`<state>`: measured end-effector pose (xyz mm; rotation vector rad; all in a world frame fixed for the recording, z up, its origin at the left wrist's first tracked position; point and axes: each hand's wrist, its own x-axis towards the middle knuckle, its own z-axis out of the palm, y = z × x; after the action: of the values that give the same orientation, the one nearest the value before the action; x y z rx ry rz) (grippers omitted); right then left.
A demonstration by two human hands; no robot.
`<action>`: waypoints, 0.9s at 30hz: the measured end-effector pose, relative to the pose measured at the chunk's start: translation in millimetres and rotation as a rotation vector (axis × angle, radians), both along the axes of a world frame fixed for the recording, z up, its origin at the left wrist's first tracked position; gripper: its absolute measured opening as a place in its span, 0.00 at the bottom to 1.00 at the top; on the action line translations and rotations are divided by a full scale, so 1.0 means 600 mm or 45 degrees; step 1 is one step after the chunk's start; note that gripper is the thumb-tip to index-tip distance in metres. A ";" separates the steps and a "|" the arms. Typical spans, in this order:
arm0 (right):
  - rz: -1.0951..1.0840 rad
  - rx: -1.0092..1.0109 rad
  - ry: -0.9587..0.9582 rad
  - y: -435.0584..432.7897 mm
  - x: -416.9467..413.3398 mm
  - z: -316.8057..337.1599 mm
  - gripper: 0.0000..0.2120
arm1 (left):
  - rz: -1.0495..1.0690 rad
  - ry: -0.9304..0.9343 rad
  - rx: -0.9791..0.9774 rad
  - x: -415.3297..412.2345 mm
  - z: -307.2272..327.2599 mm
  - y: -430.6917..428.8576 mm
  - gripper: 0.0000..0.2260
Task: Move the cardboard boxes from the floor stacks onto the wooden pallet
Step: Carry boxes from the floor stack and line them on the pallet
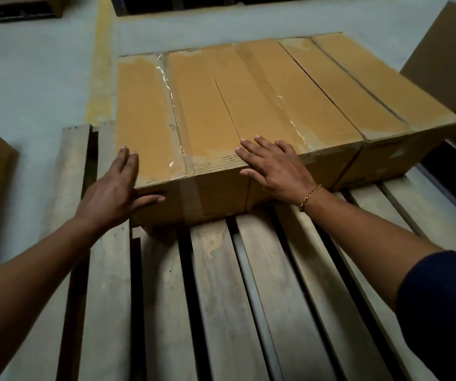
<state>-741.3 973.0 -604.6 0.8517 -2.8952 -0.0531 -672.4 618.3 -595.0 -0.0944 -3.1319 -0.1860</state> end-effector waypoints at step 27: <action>-0.315 -0.368 -0.879 -0.117 0.244 0.475 0.36 | 0.523 -0.268 0.337 0.306 0.485 -0.111 0.42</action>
<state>-595.0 902.7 -319.4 0.5243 -3.4803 0.7608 -488.5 552.0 -304.1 0.5978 -3.1980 -0.6344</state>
